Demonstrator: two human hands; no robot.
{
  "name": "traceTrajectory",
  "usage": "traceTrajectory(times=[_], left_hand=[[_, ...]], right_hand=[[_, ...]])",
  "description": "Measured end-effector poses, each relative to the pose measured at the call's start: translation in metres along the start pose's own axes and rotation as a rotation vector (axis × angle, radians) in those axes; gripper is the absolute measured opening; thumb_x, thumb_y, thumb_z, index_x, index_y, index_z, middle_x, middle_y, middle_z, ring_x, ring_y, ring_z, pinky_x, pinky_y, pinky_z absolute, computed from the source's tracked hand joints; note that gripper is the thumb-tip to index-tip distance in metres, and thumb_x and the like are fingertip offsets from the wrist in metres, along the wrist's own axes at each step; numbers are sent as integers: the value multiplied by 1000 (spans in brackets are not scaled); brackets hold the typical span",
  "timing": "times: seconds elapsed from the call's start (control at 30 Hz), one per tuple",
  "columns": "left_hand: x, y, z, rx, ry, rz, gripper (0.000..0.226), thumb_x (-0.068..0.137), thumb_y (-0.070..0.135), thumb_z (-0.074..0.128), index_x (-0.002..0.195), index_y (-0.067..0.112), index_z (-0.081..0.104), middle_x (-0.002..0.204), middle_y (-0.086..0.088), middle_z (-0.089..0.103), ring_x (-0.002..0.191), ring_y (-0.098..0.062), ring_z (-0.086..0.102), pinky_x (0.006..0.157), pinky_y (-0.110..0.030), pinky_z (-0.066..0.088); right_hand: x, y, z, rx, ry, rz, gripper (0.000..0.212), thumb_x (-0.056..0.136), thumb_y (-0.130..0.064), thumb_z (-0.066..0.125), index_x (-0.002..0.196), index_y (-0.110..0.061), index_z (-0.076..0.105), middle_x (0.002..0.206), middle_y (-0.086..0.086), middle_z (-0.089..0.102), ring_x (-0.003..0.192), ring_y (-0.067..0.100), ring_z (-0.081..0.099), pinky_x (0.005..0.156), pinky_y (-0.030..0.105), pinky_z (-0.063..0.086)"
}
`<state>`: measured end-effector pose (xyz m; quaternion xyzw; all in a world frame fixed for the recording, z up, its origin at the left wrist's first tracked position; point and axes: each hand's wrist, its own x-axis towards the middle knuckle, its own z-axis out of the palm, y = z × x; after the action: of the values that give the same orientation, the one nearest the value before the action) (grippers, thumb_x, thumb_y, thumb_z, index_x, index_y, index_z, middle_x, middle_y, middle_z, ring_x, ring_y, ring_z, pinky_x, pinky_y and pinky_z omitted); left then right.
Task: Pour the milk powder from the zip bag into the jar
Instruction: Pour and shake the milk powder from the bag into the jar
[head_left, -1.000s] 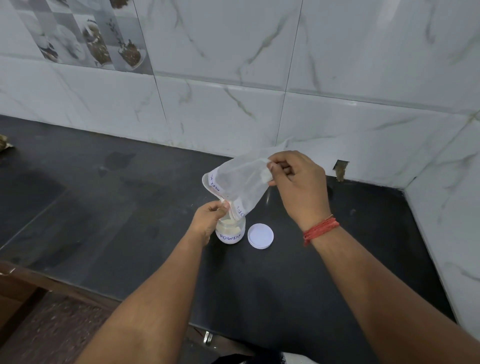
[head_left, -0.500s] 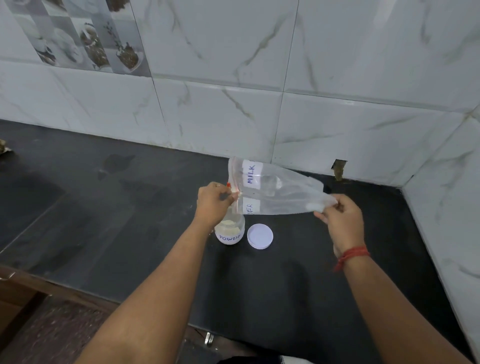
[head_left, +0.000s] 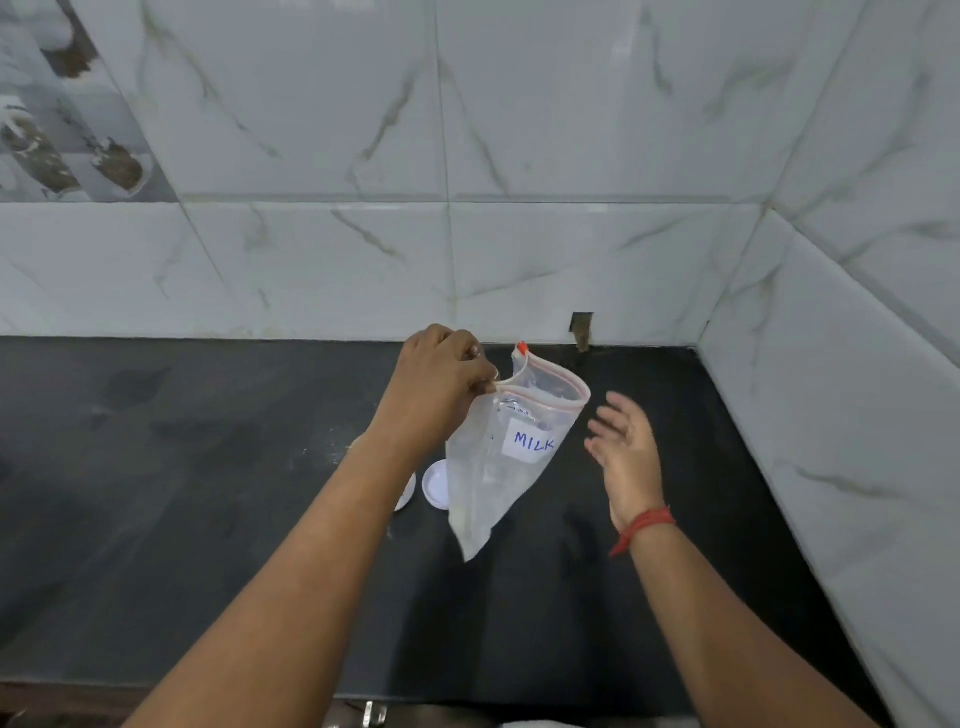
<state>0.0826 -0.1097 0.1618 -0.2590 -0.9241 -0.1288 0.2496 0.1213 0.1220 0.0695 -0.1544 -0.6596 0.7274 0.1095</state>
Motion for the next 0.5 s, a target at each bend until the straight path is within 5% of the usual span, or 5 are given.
traceTrajectory(times=[0.13,0.27,0.4,0.5], left_hand=[[2,22,3,6,-41,32,10,86,11,77,94,14,81,99,-8,70,98,-37,58,85,-45,46],[-3,41,7,-24,-71,1,12,83,8,79,94,12,81,100,-9,71,99,-37,59,78,-45,52],[-9,59,12,-35,-58,-63,15,85,8,78,99,12,81,105,-8,72,106,-34,59,72,-35,49],[-15,66,15,-60,-89,-116,20,91,13,73,110,16,78,114,-5,69,114,-31,55,77,-31,43]], right_hand=[[-3,-36,-9,-32,-33,-330,39,98,-10,55,122,-39,62,125,-1,62,116,11,61,99,23,48],[-6,-56,-15,-353,-147,-421,20,97,-27,58,111,-37,68,117,-10,56,104,-3,59,79,3,45],[-5,-63,-19,-523,-142,-296,34,91,-13,59,122,-26,64,102,-4,62,89,7,62,72,15,49],[-5,-69,-22,-544,-109,-244,31,87,-4,57,109,-22,67,84,-4,66,79,14,65,73,30,57]])
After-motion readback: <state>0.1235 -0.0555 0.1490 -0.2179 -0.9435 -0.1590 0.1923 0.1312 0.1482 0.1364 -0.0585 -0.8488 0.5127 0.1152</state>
